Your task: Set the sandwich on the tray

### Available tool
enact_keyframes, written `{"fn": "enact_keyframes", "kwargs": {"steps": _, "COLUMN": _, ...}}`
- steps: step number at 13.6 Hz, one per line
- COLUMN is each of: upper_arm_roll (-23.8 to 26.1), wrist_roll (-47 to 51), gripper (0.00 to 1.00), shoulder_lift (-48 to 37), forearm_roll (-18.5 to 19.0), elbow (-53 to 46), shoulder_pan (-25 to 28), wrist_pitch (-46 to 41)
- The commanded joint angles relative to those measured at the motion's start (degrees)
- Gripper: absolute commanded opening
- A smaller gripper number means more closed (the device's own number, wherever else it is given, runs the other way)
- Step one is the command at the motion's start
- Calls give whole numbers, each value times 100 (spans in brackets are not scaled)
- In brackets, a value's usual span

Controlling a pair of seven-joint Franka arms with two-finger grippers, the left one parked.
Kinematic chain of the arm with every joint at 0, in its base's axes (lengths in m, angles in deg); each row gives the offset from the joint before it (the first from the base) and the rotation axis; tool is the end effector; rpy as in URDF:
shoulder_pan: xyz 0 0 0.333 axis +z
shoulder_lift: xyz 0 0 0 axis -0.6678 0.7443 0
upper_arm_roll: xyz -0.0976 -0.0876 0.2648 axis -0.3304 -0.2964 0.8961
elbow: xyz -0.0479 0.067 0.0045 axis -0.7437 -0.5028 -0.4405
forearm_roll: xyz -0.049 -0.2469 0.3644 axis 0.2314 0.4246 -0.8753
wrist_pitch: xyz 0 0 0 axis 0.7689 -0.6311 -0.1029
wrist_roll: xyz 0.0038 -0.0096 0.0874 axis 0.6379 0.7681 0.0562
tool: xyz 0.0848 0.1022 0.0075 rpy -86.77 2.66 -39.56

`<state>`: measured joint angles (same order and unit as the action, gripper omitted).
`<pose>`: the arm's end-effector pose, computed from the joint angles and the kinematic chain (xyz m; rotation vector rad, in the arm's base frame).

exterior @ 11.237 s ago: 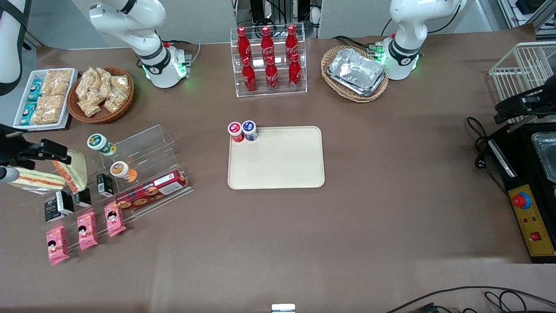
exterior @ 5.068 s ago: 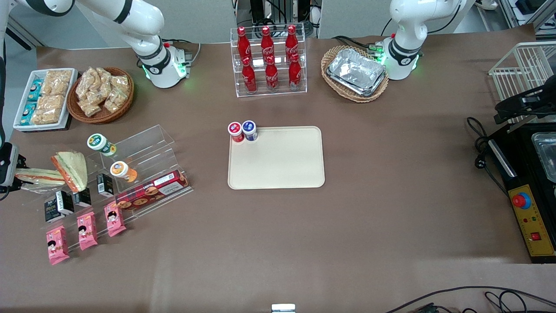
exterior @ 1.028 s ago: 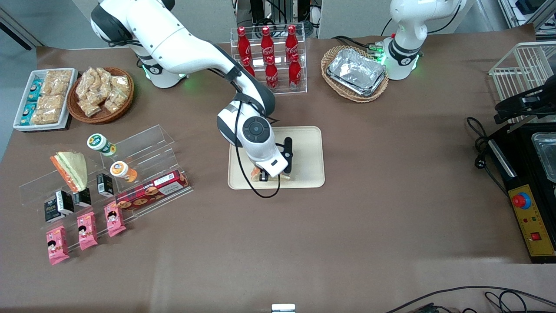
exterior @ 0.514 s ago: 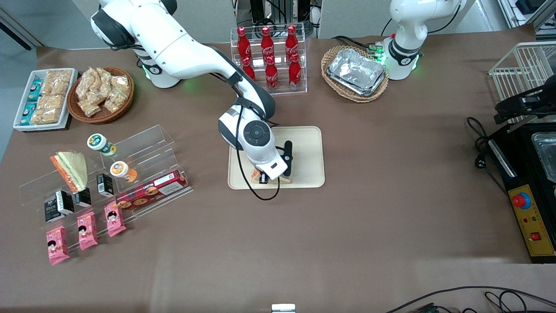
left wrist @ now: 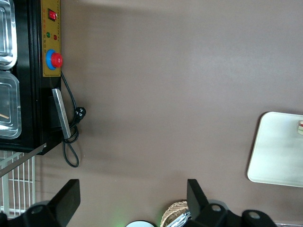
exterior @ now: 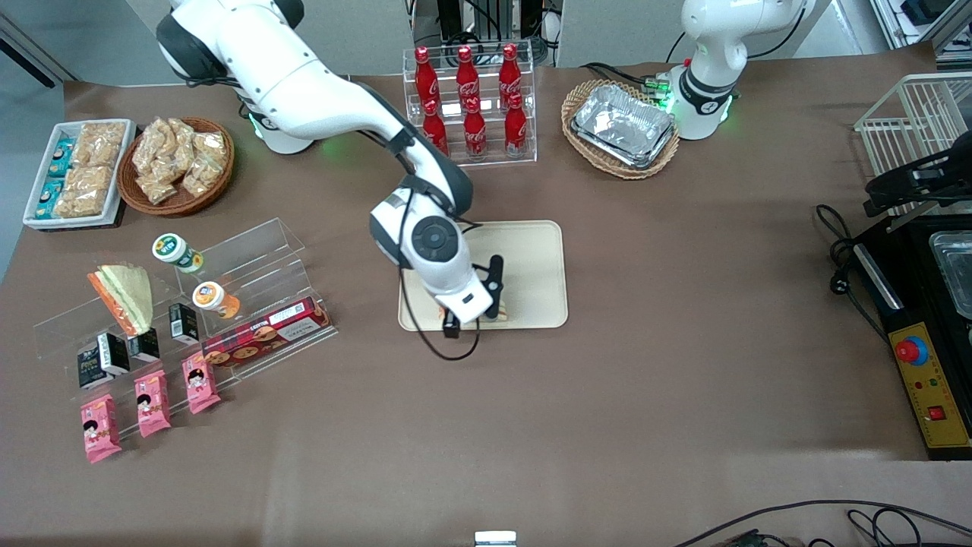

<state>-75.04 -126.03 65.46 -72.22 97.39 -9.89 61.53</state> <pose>0.5725 0.4598 0.1830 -2.3855 -2.0330 0.0083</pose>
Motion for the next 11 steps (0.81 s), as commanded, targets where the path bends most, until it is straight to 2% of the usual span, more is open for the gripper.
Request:
{"fn": "enact_keyframes", "kwargs": {"steps": 1, "upper_arm_roll": 60, "wrist_roll": 52, "gripper": 100, "shoulder_lift": -579, "forearm_roll": 54, "elbow": 48, "shoulder_pan": -439, "wrist_pitch": -729}}
{"fn": "enact_keyframes", "kwargs": {"steps": 2, "upper_arm_roll": 104, "wrist_roll": 52, "gripper": 100, "shoulder_lift": -806, "forearm_roll": 2, "elbow": 48, "shoulder_pan": -650, "wrist_pitch": -1045}}
{"fn": "enact_keyframes", "kwargs": {"steps": 5, "upper_arm_roll": 69, "wrist_roll": 96, "gripper": 100, "shoulder_lift": -1343, "forearm_roll": -183, "elbow": 39, "shoulder_pan": -835, "wrist_pitch": -1644}}
{"fn": "enact_keyframes", "kwargs": {"steps": 8, "upper_arm_roll": 87, "wrist_roll": 140, "gripper": 100, "shoulder_lift": -1818, "forearm_roll": -534, "elbow": 39, "shoulder_pan": -1528, "wrist_pitch": -2092}}
{"fn": "enact_keyframes", "kwargs": {"steps": 11, "upper_arm_roll": 78, "wrist_roll": 87, "gripper": 100, "shoulder_lift": -2301, "forearm_roll": -728, "elbow": 39, "shoulder_pan": -2101, "wrist_pitch": -2707}}
